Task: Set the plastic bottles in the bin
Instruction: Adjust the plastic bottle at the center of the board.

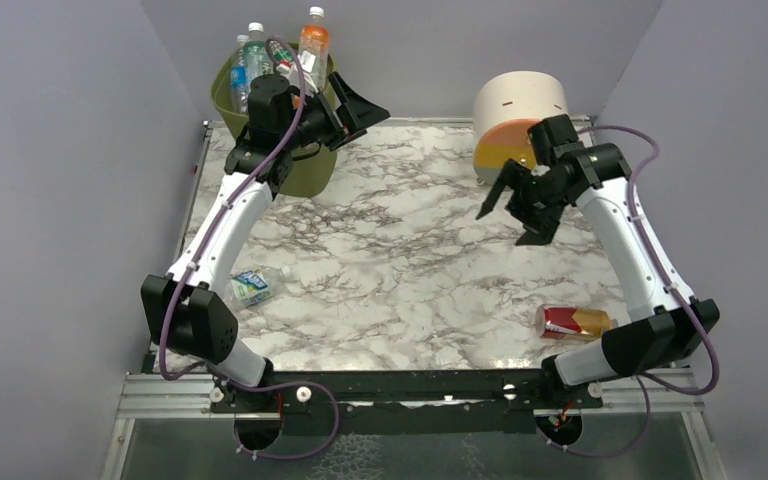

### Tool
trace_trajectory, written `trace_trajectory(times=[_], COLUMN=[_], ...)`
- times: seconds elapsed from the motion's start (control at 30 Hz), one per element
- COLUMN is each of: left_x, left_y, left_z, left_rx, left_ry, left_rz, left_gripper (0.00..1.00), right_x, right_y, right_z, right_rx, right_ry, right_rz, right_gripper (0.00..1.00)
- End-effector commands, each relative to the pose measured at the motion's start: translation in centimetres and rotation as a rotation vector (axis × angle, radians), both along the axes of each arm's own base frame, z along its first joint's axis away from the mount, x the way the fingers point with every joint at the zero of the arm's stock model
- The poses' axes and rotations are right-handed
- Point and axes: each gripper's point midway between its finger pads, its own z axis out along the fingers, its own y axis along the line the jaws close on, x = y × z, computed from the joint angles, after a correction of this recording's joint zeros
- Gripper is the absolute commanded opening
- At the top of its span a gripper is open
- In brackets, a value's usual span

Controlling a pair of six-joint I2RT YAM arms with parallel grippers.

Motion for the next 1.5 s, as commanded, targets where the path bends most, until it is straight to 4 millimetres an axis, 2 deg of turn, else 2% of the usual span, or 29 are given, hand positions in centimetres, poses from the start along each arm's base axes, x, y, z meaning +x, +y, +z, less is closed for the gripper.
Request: trace_trajectory(times=[0.0, 0.17, 0.33, 0.53, 0.67, 0.8, 1.0, 1.2, 1.47], left_x=[-1.6, -2.8, -3.3, -3.3, -3.4, -3.9, -5.0, -5.9, -6.2], left_y=[-2.3, -5.2, -6.5, -6.9, -7.2, -7.1, -6.9, -6.3, -6.5], left_z=[-1.8, -3.7, -4.3, -3.8, -3.7, -4.5, -5.1, -5.8, -6.4], left_rx=[0.043, 0.079, 0.068, 0.045, 0.044, 0.044, 0.027, 0.052, 0.039], left_ry=[0.011, 0.022, 0.018, 0.007, 0.004, 0.016, 0.032, 0.028, 0.032], left_rz=[-0.131, -0.220, -0.255, -0.284, -0.313, -0.322, -0.329, -0.325, -0.337], left_gripper=[0.99, 0.99, 0.99, 0.99, 0.99, 0.99, 0.99, 0.99, 0.99], right_x=[-2.9, -4.3, -6.5, -8.7, -10.7, -10.6, -10.9, -10.1, -10.0], right_y=[-5.6, -7.6, -8.9, -9.0, -11.8, -13.7, -13.6, -14.1, -13.5], right_z=[-2.2, -3.0, -4.8, -9.7, -12.1, -12.5, -15.0, -14.6, -14.6], right_rx=[-0.087, -0.130, -0.158, -0.188, -0.353, -0.443, -0.469, -0.470, -0.420], right_ry=[0.076, 0.089, 0.122, 0.291, 0.335, 0.309, 0.430, 0.378, 0.379], right_rz=[-0.278, -0.358, -0.450, -0.554, -0.619, -0.705, -0.845, -0.948, -1.033], right_gripper=[0.99, 0.99, 1.00, 1.00, 0.99, 0.99, 0.99, 0.99, 0.99])
